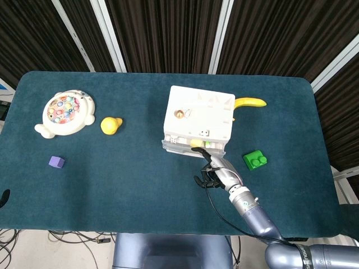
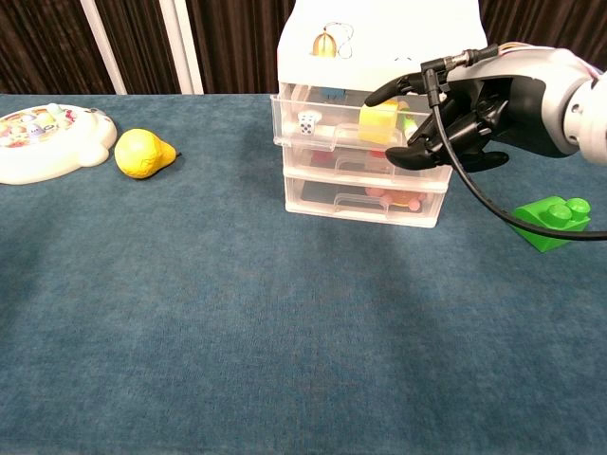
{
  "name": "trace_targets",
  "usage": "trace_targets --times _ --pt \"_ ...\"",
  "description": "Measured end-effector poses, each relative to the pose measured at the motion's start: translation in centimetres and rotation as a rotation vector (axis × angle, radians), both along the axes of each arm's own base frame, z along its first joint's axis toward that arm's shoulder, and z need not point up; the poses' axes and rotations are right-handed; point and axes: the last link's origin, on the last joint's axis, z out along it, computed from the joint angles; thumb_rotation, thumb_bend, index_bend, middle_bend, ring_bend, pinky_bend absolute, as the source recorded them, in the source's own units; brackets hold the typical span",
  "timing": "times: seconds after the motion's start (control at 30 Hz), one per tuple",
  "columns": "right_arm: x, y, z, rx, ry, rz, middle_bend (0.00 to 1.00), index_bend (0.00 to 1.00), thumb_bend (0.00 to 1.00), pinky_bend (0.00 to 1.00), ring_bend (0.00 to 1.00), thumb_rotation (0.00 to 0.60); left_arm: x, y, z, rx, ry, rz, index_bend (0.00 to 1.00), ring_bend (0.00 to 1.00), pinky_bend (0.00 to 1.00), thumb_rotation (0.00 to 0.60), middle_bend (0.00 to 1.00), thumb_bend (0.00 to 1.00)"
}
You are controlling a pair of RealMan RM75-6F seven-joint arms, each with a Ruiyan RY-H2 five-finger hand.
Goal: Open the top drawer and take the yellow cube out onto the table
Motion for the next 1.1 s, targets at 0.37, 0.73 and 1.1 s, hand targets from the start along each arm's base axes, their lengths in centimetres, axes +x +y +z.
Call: trace_targets --times 0.37,0.73,1.1 --pt "0.4 -0.4 -0.3 -0.001 0.040 -0.010 0.89 0.15 0.46 0.99 0.91 0.600 0.0 0.0 0.0 -0.001 0.000 0.003 0.06 0.00 0.00 0.600 0.00 0.30" --pt "0.9 -1.0 -0.2 0.004 0.056 -0.006 0.89 0.20 0.46 0.99 0.92 0.600 -0.1 0.1 0.0 -0.005 0.000 0.006 0.06 0.00 0.00 0.600 0.00 0.30" --pt "1.3 -1.5 0.1 0.017 0.085 -0.002 0.89 0.25 0.46 0.99 0.92 0.600 0.0 0.1 0.0 -0.007 -0.001 0.007 0.06 0.00 0.00 0.600 0.00 0.30"
